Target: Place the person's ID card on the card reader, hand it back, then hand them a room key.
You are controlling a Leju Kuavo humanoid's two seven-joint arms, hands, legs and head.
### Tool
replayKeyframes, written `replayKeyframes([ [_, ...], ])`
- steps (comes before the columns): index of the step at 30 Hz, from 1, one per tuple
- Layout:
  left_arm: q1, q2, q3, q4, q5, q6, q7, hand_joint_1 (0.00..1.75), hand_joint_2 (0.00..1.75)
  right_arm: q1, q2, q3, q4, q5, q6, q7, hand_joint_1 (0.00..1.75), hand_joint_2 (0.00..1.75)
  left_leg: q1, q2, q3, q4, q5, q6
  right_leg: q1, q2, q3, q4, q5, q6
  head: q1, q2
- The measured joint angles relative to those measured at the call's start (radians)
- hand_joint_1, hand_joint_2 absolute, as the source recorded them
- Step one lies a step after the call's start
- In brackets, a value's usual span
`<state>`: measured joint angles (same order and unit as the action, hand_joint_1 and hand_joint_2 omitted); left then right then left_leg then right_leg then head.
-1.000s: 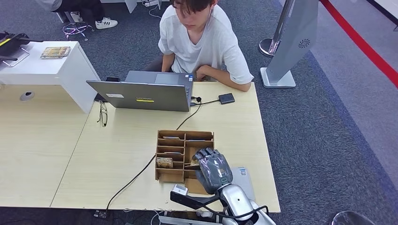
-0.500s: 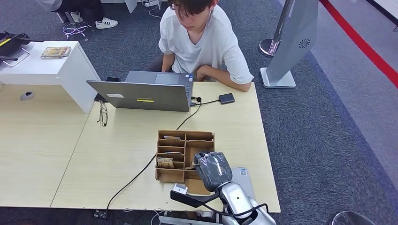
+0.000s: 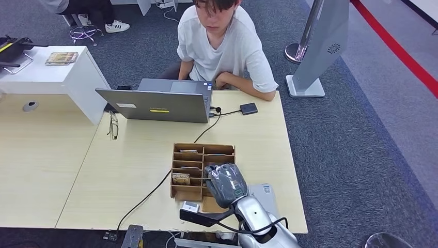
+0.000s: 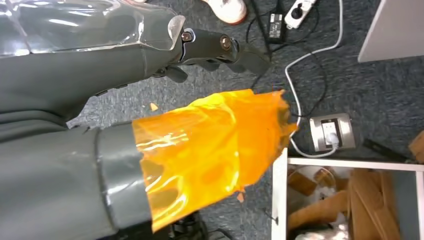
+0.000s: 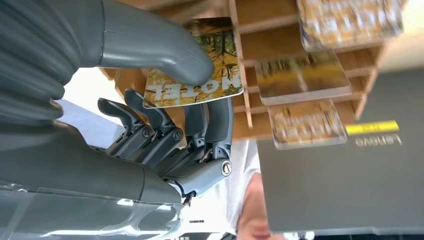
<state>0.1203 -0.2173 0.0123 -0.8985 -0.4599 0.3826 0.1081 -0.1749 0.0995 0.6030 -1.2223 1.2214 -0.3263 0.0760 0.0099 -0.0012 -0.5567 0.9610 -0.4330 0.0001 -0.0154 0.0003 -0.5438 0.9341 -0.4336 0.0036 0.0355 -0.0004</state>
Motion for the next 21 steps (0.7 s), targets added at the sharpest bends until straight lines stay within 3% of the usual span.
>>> replayKeyframes([
  [6,0.037,0.039,-0.057,-0.003,0.062,0.052,0.001,0.00,0.00,0.003,-0.010,0.000,-0.100,-0.030,-0.029,-0.020,1.75,1.75,0.000,0.000,-0.001,0.000,-0.001,0.000,0.000,0.000,-0.002,0.000,-0.001,0.000,0.000,0.000],
  [17,0.110,0.061,-0.069,-0.027,0.070,0.071,-0.007,0.00,0.00,0.020,-0.063,0.000,-0.333,-0.059,-0.050,-0.061,1.74,1.75,0.000,0.000,-0.001,0.000,-0.001,0.000,0.000,0.000,-0.001,-0.001,-0.001,0.000,0.000,0.000],
  [21,0.048,0.061,-0.048,0.051,0.124,0.107,-0.081,0.00,0.00,0.006,-0.069,0.012,-0.358,-0.101,-0.051,-0.088,1.75,1.75,0.000,-0.002,-0.002,0.000,0.000,0.000,0.000,-0.002,-0.001,-0.001,-0.001,0.000,0.000,0.000],
])
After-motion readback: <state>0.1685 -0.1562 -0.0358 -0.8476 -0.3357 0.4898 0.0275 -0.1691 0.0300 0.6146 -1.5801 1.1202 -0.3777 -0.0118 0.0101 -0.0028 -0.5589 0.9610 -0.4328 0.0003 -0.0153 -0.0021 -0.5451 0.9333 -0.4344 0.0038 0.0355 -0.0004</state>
